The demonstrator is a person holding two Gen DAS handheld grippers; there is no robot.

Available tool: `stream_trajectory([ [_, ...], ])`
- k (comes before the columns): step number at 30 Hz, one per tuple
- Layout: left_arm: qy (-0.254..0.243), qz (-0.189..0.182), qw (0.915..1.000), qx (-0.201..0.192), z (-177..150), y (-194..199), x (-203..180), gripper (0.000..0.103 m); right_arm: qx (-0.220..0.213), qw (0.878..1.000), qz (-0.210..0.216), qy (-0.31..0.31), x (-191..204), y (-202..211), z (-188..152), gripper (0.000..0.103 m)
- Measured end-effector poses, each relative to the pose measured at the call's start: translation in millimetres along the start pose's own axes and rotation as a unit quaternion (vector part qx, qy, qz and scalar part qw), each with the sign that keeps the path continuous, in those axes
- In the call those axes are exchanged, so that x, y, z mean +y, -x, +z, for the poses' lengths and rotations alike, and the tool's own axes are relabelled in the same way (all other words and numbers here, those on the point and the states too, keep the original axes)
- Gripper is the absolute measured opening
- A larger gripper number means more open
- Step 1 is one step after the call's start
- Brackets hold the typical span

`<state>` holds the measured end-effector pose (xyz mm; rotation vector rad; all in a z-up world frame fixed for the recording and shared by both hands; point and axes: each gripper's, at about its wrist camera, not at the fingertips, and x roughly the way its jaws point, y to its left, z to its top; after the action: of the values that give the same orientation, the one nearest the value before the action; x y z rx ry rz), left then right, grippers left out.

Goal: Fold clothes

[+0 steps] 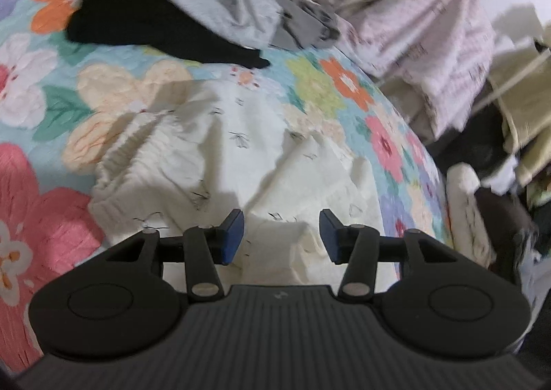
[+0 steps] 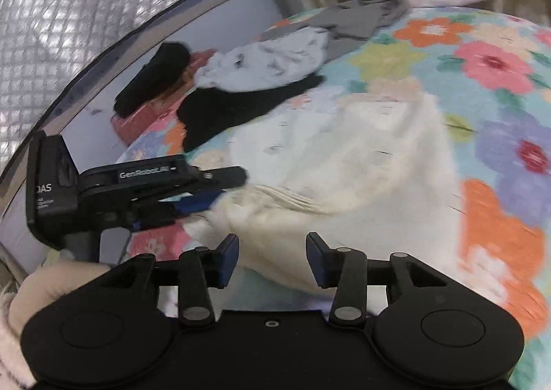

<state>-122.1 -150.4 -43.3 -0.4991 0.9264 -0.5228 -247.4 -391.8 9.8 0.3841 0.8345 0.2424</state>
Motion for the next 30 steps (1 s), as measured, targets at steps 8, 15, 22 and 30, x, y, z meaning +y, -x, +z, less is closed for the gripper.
stream_trajectory([
  [8,-0.148,0.066,0.9865,0.024,-17.9,-7.0,-41.0,0.056,-0.005,0.996,-0.077,0.035,-9.4,67.0,-29.5,0.049],
  [15,-0.2,0.135,0.9697,0.037,-30.9,-32.4,-45.5,0.058,-0.081,0.989,-0.077,0.1,5.9,83.9,-38.3,0.08],
  [22,-0.293,0.167,0.9413,0.01,-40.1,-48.0,-62.6,0.008,-0.112,0.988,-0.098,0.05,-38.0,45.3,-6.9,0.079],
  [30,-0.267,0.125,0.9516,-0.088,-9.1,-2.2,-68.5,0.008,-0.039,0.994,-0.1,-0.026,-84.3,-13.2,1.9,0.068],
])
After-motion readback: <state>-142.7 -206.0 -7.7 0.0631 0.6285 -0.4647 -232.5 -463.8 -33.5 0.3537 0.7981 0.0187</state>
